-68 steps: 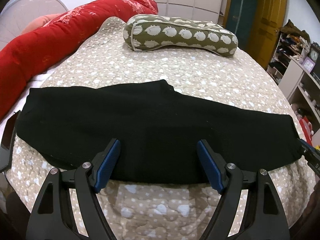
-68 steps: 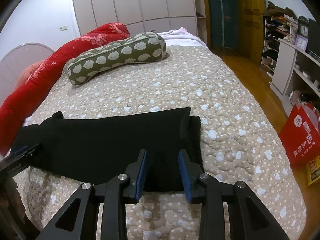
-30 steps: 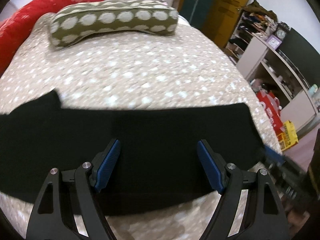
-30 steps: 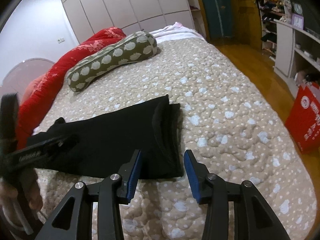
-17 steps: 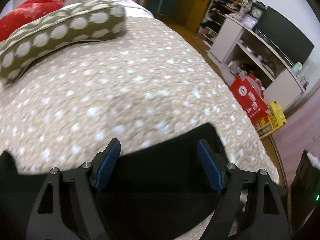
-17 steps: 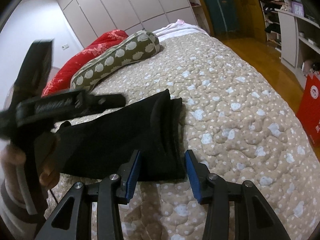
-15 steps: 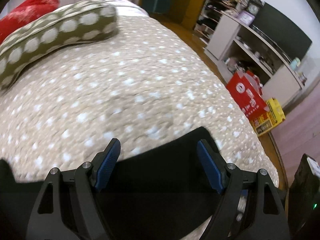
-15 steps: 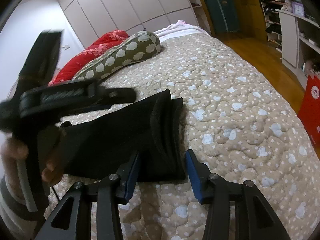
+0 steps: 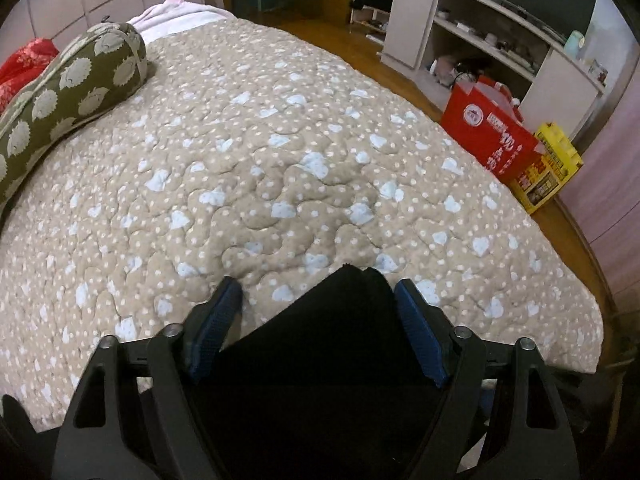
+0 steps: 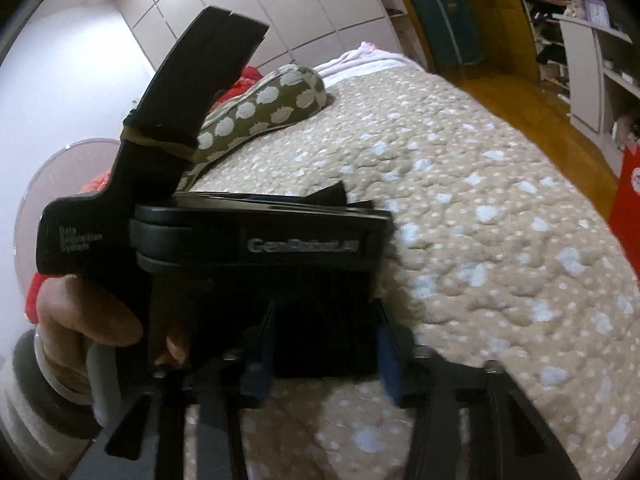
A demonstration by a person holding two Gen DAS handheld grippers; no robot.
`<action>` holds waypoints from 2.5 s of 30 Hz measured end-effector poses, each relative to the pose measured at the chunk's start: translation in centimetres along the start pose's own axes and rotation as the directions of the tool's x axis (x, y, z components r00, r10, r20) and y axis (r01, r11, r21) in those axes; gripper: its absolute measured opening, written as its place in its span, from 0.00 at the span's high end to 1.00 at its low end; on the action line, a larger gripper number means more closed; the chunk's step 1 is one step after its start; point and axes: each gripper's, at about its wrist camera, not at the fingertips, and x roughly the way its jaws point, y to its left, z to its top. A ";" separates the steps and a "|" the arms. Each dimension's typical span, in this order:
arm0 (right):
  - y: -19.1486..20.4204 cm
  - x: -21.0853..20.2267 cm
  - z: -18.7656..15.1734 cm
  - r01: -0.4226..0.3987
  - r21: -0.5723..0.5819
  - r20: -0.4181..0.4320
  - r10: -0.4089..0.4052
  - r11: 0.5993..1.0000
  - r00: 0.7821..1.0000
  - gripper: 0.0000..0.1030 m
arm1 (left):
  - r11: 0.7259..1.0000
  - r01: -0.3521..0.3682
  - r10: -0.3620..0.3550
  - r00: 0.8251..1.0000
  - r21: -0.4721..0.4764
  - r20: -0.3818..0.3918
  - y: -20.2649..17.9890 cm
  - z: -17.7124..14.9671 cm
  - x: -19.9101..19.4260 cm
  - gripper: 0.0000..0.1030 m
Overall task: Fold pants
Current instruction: 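Grasp the pants with the left tool and fold toward the right tool, then open both tools and release the folded pants, then grasp the end of the black pants strip with the right tool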
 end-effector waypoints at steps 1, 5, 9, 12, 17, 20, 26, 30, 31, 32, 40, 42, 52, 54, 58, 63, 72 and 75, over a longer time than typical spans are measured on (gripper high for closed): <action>0.2 0.2 0.1 -0.018 0.005 -0.003 0.018 1.000 1.000 0.85 | 1.000 0.005 -0.005 1.000 -0.008 0.008 0.2 0.0 -0.1 0.35; 1.4 -0.3 0.6 -0.052 0.000 0.014 0.052 0.999 0.999 0.86 | 0.990 0.123 -0.121 0.992 -0.071 0.031 2.2 -0.2 -2.2 0.68; 5.0 -1.8 2.2 -0.098 -0.076 0.054 0.103 0.992 0.993 0.86 | 0.987 0.131 -0.117 0.984 -0.096 0.137 4.3 -0.3 -7.9 0.68; 9.3 -2.7 3.5 -0.173 -0.165 0.069 0.186 0.971 0.980 0.86 | 0.981 0.117 -0.084 0.977 -0.158 0.197 7.7 -1.3 -12.4 0.68; 16.9 -0.7 3.6 -0.312 -0.273 0.004 0.325 0.910 0.946 0.87 | 0.937 0.055 0.051 0.956 -0.346 0.289 16.1 -6.6 -19.5 0.47; 21.4 2.7 2.2 -0.328 -0.327 -0.064 0.326 0.886 0.943 0.87 | 0.884 0.035 0.122 0.945 -0.466 0.302 20.7 -10.7 -21.5 0.36; 24.6 12.6 -1.5 -0.342 -0.278 -0.280 0.265 0.898 0.923 0.78 | 0.803 -0.041 0.191 0.963 -0.594 0.191 25.7 -17.7 -20.4 0.36; 22.9 8.3 0.5 -0.478 -0.218 -0.250 0.425 0.851 0.870 0.67 | 0.784 -0.053 0.211 0.960 -0.618 0.185 25.8 -19.7 -20.3 0.36; 22.1 6.9 1.3 -0.505 -0.217 -0.225 0.460 0.836 0.859 0.67 | 0.785 -0.050 0.209 0.960 -0.618 0.188 25.3 -19.7 -20.2 0.36; 21.3 5.5 2.0 -0.493 -0.242 -0.179 0.461 0.835 0.869 0.67 | 0.787 -0.048 0.207 0.960 -0.615 0.190 24.7 -19.8 -20.2 0.36; 17.8 9.2 3.0 -0.172 -0.282 -0.125 0.141 0.944 0.982 0.74 | 0.810 -0.156 0.268 0.956 -0.565 0.120 20.0 -20.8 -17.3 0.36; 18.7 11.7 2.4 -0.112 -0.317 -0.146 0.068 0.942 0.987 0.75 | 0.804 -0.192 0.284 0.956 -0.563 0.079 20.1 -21.2 -16.0 0.36; 20.0 8.1 1.9 -0.121 -0.377 -0.147 0.069 0.918 0.987 0.75 | 0.781 -0.168 0.279 0.955 -0.602 0.096 20.7 -22.4 -16.2 0.35; 20.3 7.7 1.2 -0.135 -0.381 -0.156 0.080 0.915 0.985 0.75 | 0.777 -0.168 0.282 0.955 -0.607 0.097 20.6 -22.6 -16.6 0.35; 18.9 8.7 -0.6 -0.145 -0.329 -0.210 0.078 0.933 0.975 0.74 | 0.766 -0.161 0.282 0.954 -0.622 0.100 20.6 -23.0 -16.9 0.35; 19.3 7.0 -0.1 -0.170 -0.308 -0.190 0.115 0.936 0.975 0.75 | 0.761 -0.172 0.295 0.950 -0.625 0.098 20.2 -23.3 -17.5 0.35; 23.1 8.3 0.8 -0.222 -0.368 -0.168 0.171 0.903 0.971 0.75 | 0.751 -0.181 0.313 0.944 -0.635 0.100 20.0 -24.6 -19.1 0.35; 24.7 11.2 0.8 -0.234 -0.380 -0.213 0.162 0.895 0.964 0.75 | 0.739 -0.190 0.324 0.941 -0.646 0.095 20.3 -25.2 -19.6 0.35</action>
